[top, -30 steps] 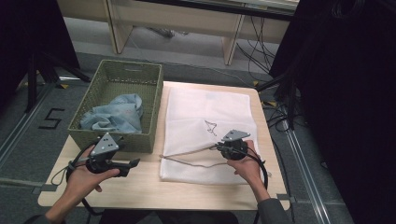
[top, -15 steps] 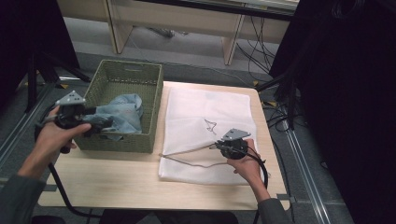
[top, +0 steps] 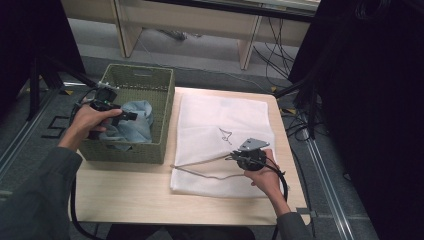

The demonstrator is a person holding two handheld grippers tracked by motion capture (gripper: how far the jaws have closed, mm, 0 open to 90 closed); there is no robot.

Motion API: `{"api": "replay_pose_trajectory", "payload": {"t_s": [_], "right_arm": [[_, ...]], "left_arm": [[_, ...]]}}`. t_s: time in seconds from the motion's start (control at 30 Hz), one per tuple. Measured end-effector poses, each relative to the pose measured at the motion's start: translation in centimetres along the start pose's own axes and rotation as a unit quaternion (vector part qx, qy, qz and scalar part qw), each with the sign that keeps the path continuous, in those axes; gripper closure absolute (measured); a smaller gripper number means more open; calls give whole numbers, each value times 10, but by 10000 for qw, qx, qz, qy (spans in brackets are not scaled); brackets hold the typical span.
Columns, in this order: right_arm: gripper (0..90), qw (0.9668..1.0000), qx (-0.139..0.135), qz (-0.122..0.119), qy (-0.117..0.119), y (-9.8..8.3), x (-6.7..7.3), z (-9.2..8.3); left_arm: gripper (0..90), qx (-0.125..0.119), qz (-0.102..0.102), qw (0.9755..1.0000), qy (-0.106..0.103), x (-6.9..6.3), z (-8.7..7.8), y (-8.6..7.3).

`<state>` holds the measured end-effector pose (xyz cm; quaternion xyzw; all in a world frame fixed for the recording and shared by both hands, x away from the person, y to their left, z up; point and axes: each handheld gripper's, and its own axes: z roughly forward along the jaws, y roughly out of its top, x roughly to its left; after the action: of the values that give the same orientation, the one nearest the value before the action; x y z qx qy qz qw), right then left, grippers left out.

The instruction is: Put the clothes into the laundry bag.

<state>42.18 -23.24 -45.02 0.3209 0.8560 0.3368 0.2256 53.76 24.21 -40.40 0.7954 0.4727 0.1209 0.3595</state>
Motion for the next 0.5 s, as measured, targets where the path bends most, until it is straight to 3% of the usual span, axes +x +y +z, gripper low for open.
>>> {"api": "replay_pose_trajectory", "payload": {"t_s": [0.1,0.17,0.33,0.5], "right_arm": [[854,10000,2,-47,-30,-1,-1,0],[853,10000,-5,18,-34,-1,0,0],[853,10000,8,-48,-28,-1,-1,0],[853,10000,50,-50,-33,-1,1,1]], "left_arm": [[153,248,250,9992,197,0,13,2],[152,489,317,9981,176,2,19,2],[146,742,455,9960,178,5,29,1],[135,1053,324,9939,-28,14,43,-7]]}}
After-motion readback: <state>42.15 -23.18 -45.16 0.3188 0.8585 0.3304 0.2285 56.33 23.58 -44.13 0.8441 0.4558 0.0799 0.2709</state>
